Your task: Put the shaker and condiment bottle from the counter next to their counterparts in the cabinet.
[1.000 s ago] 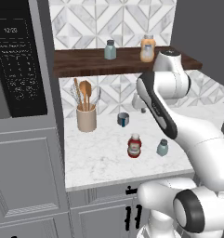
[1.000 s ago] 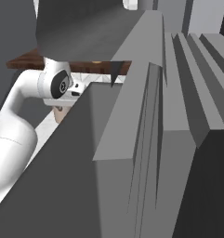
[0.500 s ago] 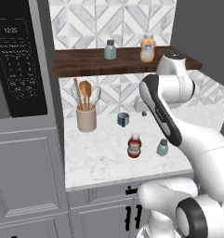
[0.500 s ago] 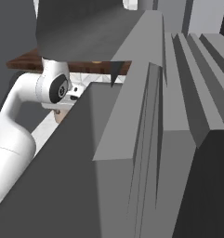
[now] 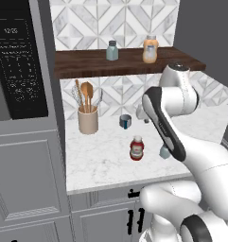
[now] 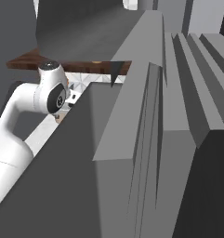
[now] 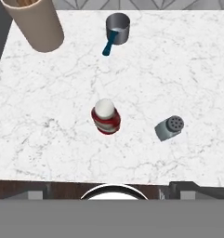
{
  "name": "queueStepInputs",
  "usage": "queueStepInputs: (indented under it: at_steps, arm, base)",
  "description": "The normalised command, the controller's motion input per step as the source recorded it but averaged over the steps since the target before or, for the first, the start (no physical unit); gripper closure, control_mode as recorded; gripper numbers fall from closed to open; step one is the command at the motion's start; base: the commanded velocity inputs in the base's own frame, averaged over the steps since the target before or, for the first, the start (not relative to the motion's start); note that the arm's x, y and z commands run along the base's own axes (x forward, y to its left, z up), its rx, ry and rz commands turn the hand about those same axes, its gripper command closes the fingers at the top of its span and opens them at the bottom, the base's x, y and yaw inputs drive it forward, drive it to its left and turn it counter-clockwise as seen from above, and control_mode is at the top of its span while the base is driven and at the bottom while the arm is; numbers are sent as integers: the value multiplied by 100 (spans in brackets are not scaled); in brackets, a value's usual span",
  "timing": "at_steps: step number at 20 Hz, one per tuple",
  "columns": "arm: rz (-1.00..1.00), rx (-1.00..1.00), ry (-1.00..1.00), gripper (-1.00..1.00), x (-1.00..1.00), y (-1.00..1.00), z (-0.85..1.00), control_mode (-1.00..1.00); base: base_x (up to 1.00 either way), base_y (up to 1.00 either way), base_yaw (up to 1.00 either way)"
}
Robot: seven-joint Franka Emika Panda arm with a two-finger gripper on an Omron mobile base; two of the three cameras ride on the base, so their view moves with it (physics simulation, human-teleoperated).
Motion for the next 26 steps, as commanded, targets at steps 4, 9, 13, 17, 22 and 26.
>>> queueStepInputs:
  at_steps: [4,9,13,17,22,26]
  arm:
    - [-7,0,-1,-100,-1,12,-14,-100]
    - [-7,0,0,-100,0,15,-9,-100]
    - [-8,0,0,-100,0,16,-19,-100]
    - [-8,0,0,-100,0,11,-22,-100]
    - [-13,0,0,-100,5,12,-25,-100]
    - [-22,0,0,-100,23,13,-22,-100]
  base:
    - [0,0,0]
    - [0,0,0]
    - [0,0,0]
    - [0,0,0]
    - [0,0,0]
    - [0,0,0]
